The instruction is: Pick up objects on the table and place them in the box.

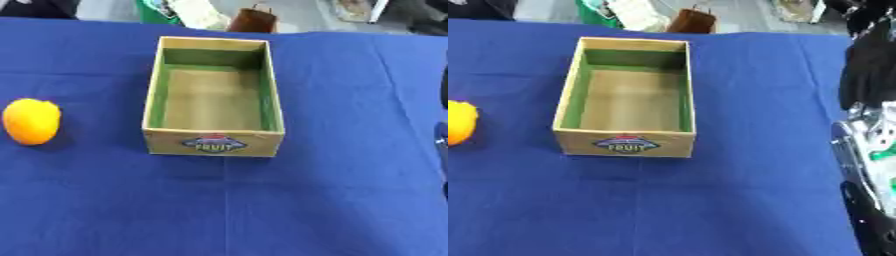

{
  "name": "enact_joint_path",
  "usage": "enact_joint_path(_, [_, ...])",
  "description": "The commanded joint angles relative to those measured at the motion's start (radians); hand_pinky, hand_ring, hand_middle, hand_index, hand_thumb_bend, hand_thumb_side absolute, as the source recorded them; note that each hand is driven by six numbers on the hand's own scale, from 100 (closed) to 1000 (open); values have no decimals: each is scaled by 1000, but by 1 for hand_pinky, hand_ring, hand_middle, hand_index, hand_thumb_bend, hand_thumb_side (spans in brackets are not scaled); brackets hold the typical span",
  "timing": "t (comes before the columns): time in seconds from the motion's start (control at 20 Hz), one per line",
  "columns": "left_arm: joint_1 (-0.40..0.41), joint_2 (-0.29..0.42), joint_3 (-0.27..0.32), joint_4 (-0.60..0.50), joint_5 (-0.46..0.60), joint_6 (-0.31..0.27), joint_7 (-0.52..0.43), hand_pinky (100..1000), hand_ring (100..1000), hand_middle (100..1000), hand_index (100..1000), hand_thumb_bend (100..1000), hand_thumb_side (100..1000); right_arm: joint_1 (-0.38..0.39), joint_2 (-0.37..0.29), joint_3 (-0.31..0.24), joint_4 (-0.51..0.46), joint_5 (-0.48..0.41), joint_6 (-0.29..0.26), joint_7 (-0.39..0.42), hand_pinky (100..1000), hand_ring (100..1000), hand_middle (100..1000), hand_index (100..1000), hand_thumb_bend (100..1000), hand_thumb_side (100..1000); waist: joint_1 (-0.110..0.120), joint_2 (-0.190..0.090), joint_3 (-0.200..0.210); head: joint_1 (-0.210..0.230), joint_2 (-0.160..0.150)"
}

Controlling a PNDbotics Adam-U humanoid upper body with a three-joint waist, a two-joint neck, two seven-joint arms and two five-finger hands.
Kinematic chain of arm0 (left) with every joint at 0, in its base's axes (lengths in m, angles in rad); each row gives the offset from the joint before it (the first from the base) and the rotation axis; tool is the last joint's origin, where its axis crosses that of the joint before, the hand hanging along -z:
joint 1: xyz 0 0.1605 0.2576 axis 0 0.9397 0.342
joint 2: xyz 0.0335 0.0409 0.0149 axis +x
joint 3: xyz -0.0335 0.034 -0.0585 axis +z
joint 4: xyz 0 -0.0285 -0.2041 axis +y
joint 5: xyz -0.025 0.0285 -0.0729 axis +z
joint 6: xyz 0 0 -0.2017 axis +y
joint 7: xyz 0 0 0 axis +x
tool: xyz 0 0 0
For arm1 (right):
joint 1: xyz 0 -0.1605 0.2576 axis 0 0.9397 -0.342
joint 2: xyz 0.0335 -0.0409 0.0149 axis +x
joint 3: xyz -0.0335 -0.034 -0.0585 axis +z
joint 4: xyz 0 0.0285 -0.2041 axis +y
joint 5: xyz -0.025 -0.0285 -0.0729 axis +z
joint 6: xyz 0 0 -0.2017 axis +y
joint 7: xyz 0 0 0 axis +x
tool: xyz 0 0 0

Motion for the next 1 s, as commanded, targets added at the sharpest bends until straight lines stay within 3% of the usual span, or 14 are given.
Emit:
enact_joint_path(0.05, [-8, 25, 9, -22, -8, 8, 3, 564, 612, 597, 732, 100, 707, -10, -24, -4, -14, 0, 0, 0, 740, 702, 659, 778, 100, 1000, 4, -18, 0, -2, -1])
enact_joint_path(0.45, [-25, 67, 10, -7, -28, 33, 14, 564, 612, 597, 733, 100, 698, -8, -24, -5, -14, -3, 1, -3, 740, 705, 664, 778, 100, 1000, 11, -37, -3, -7, 30])
enact_joint_path(1.0, [-200, 291, -36, 145, -164, 95, -60, 545, 607, 612, 750, 100, 656, 11, -61, -3, -14, 24, 56, 24, 756, 746, 717, 797, 100, 1000, 41, -63, 15, -32, 20])
